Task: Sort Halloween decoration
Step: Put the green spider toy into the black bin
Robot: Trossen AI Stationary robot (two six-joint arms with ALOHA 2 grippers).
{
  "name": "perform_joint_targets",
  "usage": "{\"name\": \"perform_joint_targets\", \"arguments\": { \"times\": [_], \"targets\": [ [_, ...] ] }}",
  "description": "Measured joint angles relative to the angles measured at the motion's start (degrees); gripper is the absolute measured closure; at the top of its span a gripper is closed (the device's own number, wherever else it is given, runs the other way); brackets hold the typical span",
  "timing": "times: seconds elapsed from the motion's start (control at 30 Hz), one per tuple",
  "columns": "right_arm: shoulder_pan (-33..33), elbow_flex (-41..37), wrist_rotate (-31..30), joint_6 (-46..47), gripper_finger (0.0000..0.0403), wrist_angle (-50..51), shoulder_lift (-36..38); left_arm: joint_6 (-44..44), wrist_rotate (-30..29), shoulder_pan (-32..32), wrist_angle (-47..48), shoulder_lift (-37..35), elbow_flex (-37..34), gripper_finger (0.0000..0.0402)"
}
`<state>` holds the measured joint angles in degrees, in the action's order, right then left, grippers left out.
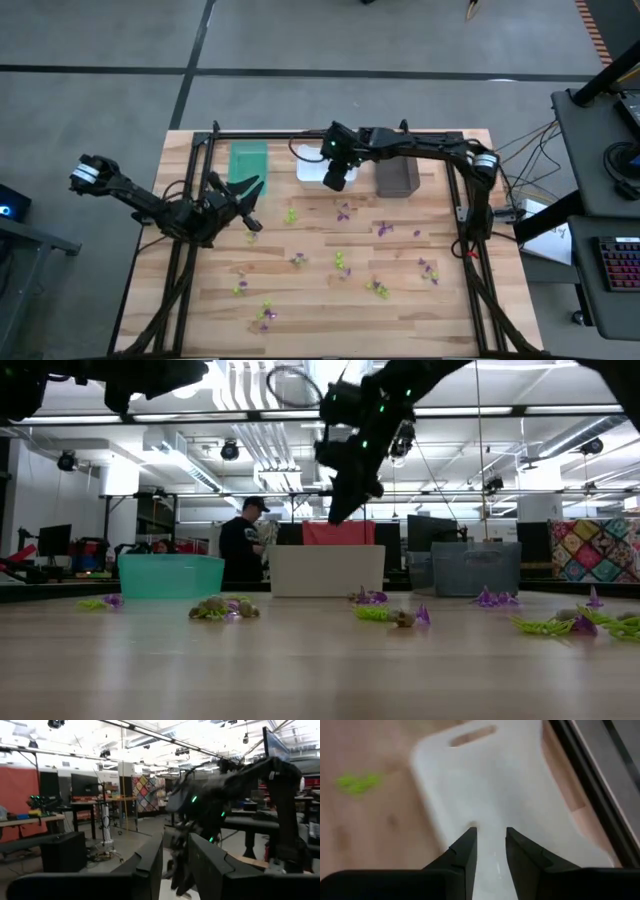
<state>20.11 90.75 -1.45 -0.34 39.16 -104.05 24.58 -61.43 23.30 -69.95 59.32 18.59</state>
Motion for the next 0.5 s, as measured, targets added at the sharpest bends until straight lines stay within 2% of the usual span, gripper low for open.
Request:
{"name": "perform_joint_targets", "arguments": {
  "times": [0.27,0.5],
  "targets": [
    [-8.6,-8.11,-0.05,3.26,0.0331,-3.06,10.35,-10.11,1.2,1.07,5.93,1.94,0.03,0.0325],
    [-15.77,-19.82,-0.16,8.26,0.0334,-10.61,21.23,-16.21,10.93,1.1,13.31,2.39,1.29,0.0325]
  ]
}}
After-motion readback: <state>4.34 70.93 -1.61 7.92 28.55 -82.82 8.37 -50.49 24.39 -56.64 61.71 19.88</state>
